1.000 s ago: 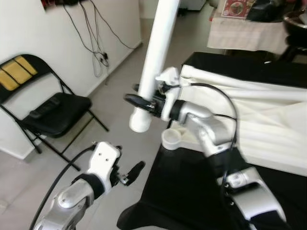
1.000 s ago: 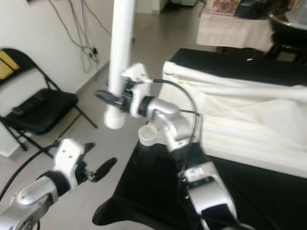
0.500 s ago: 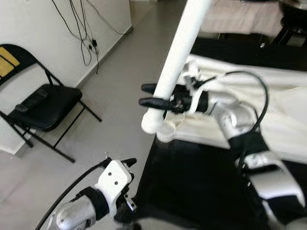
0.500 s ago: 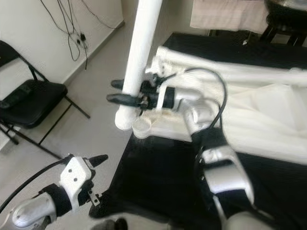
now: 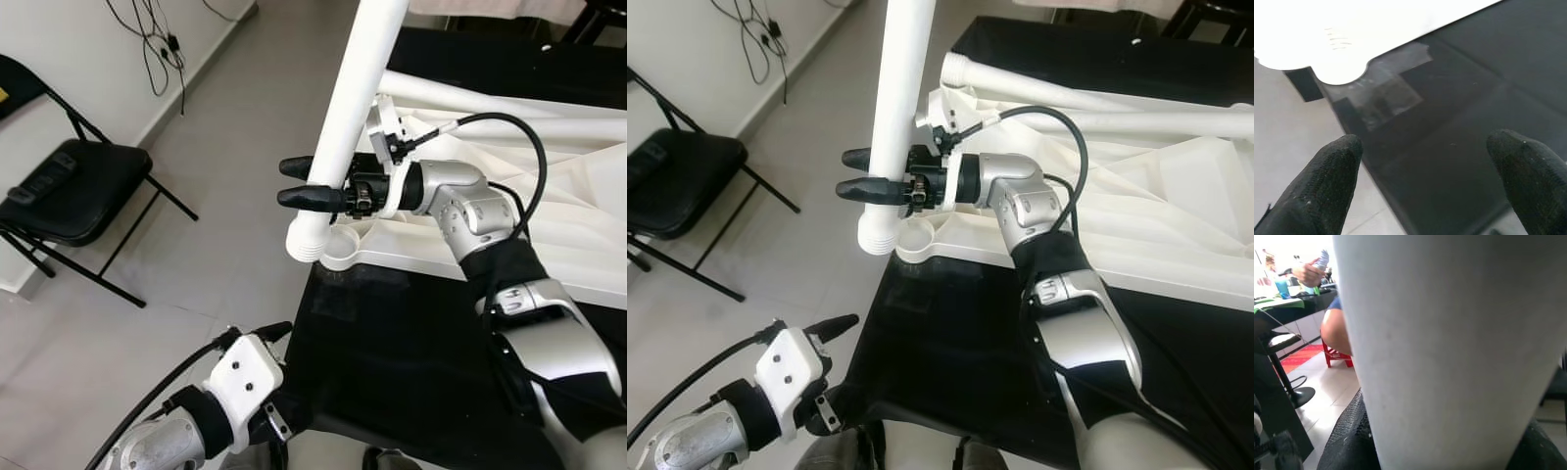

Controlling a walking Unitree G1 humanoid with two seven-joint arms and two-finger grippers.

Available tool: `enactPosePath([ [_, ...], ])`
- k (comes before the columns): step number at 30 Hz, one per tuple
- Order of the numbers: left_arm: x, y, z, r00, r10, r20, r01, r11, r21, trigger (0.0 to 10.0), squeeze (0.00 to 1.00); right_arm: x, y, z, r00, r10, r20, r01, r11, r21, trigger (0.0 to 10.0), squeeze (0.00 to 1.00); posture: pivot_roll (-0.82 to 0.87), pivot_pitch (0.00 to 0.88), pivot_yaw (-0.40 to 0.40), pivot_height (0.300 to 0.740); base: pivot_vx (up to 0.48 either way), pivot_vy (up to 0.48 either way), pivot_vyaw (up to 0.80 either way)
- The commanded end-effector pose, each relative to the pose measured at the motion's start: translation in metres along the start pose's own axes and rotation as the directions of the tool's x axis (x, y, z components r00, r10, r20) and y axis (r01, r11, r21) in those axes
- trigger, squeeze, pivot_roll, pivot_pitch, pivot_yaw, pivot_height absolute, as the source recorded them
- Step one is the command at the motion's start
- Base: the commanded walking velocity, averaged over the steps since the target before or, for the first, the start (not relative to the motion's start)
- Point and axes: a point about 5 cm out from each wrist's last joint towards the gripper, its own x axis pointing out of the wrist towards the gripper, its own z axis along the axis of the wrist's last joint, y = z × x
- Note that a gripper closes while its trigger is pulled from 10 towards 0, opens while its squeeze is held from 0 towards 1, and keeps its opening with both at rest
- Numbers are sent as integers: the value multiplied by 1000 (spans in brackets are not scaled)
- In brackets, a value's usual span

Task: Building children table

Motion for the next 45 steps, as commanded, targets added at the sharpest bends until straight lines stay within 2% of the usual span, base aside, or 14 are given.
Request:
enactPosePath([
  [1, -3, -5, 5, 1000, 13, 17, -14, 999, 38, 10000, 0, -4, -2, 2, 999, 15, -30, -16, 1000, -17, 10000, 0, 33, 356, -27, 740, 0, 0, 0],
  [11, -6, -11, 8, 997, 67, 27, -68, 997, 39, 10000, 0, -15, -4, 15, 997, 66, -37, -67, 997, -32, 10000, 0, 35, 378, -31, 740, 0, 0, 0],
  [16, -7, -12, 8, 997, 77, 31, -78, 996, 48, 10000, 0, -16, -3, 13, 993, 99, -65, -101, 994, -36, 10000, 0, 35, 383, -26, 740, 0, 0, 0],
  [21, -7, -14, 7, 996, 82, 33, -84, 995, 57, 10000, 0, -12, 1, 4, 982, 134, -130, -140, 990, -34, 10000, 0, 32, 378, -23, 740, 0, 0, 0],
  [31, -5, -17, 8, 996, 86, 35, -88, 994, 65, 10000, 0, -2, -3, -6, 965, 97, -245, -109, 994, -34, 10000, 0, 26, 359, -38, 740, 0, 0, 0],
  [42, -4, -18, 8, 995, 91, 41, -94, 993, 67, 10000, 0, 1, -4, -8, 950, 88, -299, -105, 994, -41, 10000, 0, 22, 354, -44, 740, 0, 0, 0],
  [44, -4, -18, 8, 995, 92, 42, -94, 993, 68, 10000, 0, 1, -3, -8, 946, 104, -307, -124, 991, -49, 10000, 0, 21, 354, -48, 740, 0, 0, 0],
  [45, -4, -18, 8, 995, 93, 43, -96, 993, 68, 10000, 0, 0, 2, -9, 934, 154, -322, -184, 981, -63, 10000, 0, 20, 353, -49, 740, 0, 0, 0],
])
